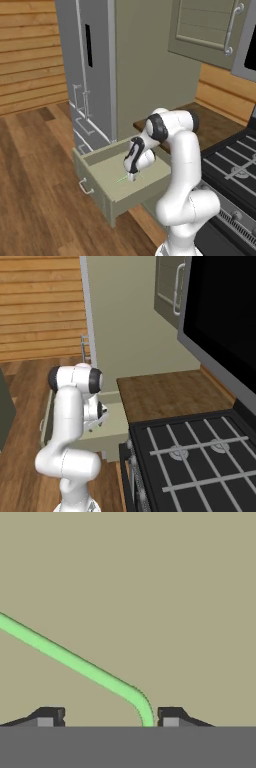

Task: Take a straw from the drawer in front and place it inside the glass cup on the dining counter.

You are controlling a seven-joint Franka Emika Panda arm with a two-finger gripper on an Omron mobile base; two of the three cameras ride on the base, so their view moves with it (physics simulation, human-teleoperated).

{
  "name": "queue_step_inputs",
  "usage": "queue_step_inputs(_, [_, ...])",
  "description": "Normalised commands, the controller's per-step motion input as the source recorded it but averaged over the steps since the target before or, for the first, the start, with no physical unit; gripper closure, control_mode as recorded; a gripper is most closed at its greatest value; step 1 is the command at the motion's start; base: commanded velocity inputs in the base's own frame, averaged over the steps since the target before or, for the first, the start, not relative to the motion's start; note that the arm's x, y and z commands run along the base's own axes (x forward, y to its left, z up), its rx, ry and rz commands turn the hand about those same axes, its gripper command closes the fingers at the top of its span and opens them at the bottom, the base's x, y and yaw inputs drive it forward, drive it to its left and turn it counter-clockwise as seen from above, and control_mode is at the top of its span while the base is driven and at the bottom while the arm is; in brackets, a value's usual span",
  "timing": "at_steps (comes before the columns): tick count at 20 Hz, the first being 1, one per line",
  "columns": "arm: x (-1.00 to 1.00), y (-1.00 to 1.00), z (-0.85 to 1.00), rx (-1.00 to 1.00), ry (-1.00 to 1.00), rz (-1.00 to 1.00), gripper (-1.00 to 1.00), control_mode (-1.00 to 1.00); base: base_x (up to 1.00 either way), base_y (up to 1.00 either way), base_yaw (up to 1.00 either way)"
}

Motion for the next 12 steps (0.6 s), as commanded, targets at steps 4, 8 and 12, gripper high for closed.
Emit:
queue_step_inputs(4, [0.0, 0.0, -0.37, 0.04, 0.02, 0.0, 1.0, -1.0, 0.0, 0.0, 0.0])
queue_step_inputs(8, [-0.02, 0.0, -0.24, 0.03, 0.0, 0.0, 1.0, -1.0, 0.0, 0.0, 0.0])
queue_step_inputs(12, [-0.24, 0.0, -0.01, 0.0, 0.0, 0.0, 1.0, -1.0, 0.0, 0.0, 0.0])
